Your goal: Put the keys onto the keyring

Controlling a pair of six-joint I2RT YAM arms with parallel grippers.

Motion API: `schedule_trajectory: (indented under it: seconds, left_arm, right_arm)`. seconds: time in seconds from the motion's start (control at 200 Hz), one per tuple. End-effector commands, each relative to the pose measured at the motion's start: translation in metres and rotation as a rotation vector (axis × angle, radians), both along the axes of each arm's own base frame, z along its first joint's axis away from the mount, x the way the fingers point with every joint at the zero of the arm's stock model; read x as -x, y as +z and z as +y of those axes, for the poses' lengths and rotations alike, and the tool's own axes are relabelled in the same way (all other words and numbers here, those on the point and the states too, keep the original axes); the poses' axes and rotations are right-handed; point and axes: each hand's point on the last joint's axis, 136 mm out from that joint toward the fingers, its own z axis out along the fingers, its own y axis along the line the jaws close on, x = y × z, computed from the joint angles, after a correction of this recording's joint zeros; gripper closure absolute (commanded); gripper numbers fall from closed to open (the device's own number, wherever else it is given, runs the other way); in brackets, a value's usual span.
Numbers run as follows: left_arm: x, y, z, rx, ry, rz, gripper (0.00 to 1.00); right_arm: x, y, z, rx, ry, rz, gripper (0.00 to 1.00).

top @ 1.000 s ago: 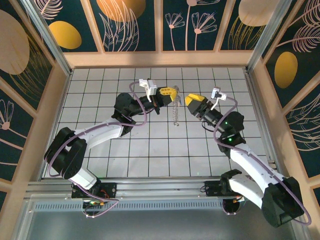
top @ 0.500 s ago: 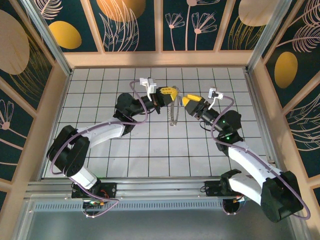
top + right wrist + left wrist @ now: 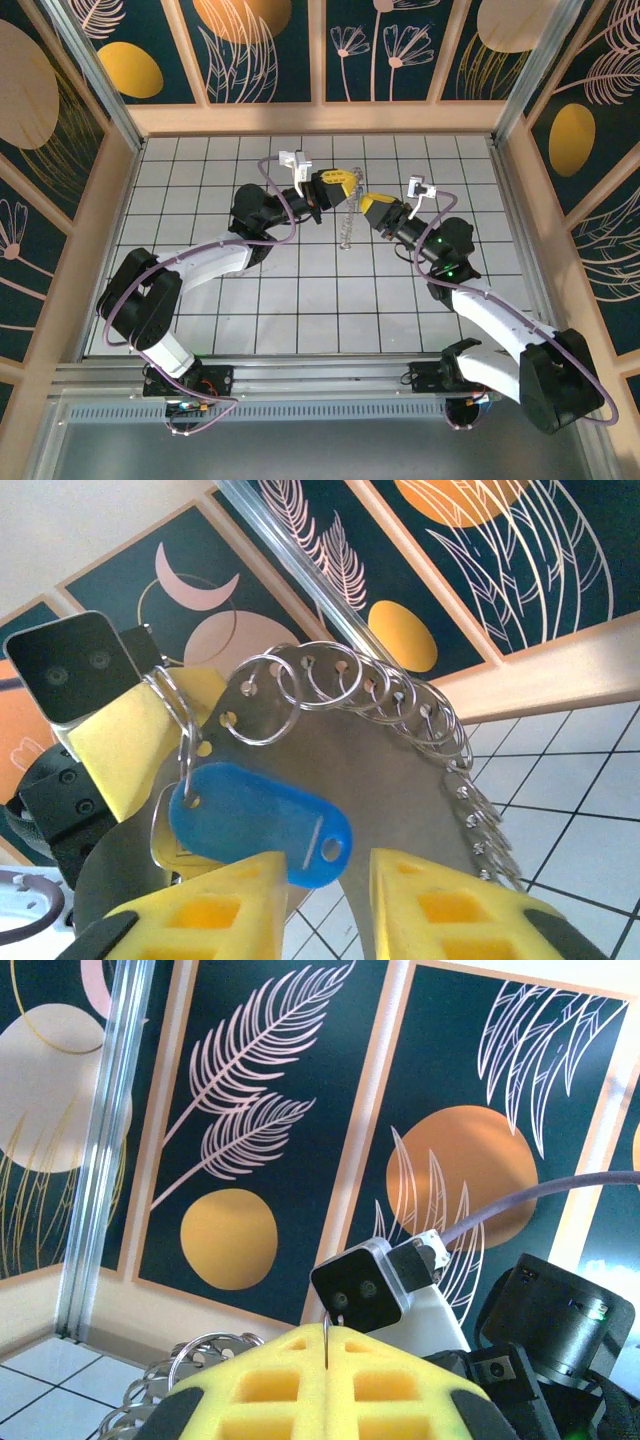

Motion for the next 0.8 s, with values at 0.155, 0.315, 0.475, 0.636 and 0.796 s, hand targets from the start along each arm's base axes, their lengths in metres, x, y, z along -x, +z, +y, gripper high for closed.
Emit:
schedule_trajectory:
  seconds: [0.155, 0.315, 0.475, 0.636, 0.796]
  left_arm:
    - [0.006, 0.022, 0.003, 0.061, -0.017, -0.062, 1.00]
    - [0.006, 0.020, 0.003, 0.062, -0.023, -0.047, 1.00]
    - [0.004, 0.021, 0.008, 0.084, -0.033, -0.025, 1.00]
    - [0.003, 0.022, 0.015, 0.119, -0.056, 0.000, 1.00]
    - [0.003, 0.023, 0.019, 0.142, -0.075, 0.026, 1.00]
  right_arm:
    - [0.010, 0.022, -0.001, -0.006, -0.004, -0.091, 0.77]
    - [0.013, 0.030, -0.018, 0.003, -0.065, -0.113, 0.79]
    - [0.016, 0.043, -0.027, 0.001, -0.076, -0.142, 0.74]
    - [0.016, 0.061, -0.025, -0.043, -0.022, -0.161, 0.70]
    - [0.015, 0.073, -0.021, -0.124, 0.048, -0.158, 0.66]
